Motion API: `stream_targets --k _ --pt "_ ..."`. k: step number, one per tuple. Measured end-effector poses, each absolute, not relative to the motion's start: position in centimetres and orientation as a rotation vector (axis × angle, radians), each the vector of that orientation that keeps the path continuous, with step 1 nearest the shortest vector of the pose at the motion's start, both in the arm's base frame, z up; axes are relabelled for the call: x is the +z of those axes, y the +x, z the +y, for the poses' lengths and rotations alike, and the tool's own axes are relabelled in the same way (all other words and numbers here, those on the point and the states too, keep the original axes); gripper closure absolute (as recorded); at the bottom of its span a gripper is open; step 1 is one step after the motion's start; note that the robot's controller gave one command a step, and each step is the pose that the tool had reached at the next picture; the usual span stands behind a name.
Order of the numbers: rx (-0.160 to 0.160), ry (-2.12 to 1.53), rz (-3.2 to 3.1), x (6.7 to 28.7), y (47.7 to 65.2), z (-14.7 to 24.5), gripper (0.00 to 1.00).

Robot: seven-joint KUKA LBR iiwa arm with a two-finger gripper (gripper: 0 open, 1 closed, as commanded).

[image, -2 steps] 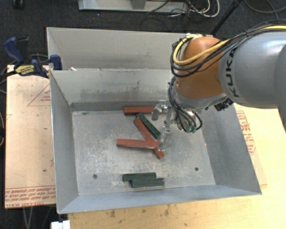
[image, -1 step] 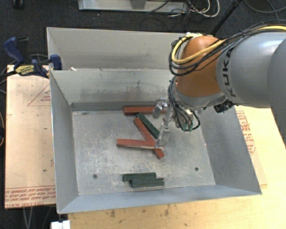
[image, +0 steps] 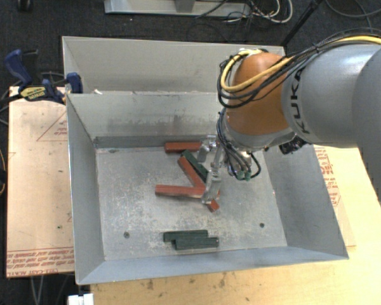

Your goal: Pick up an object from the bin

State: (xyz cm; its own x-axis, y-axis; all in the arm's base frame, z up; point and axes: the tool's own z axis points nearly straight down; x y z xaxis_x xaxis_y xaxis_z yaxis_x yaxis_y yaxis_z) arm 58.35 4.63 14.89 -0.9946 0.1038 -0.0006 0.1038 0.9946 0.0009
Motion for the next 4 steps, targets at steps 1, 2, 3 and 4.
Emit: stream_targets --k 1,2,3,4 --pt "0.004 0.382 3.112 7.5 59.0 5.0 0.0" --pt "0.002 0.243 3.127 7.1 58.8 6.4 1.0" --pt "0.002 0.243 3.127 7.1 58.8 6.4 1.0" --pt "0.002 0.243 3.129 7.3 58.8 6.4 1.0"
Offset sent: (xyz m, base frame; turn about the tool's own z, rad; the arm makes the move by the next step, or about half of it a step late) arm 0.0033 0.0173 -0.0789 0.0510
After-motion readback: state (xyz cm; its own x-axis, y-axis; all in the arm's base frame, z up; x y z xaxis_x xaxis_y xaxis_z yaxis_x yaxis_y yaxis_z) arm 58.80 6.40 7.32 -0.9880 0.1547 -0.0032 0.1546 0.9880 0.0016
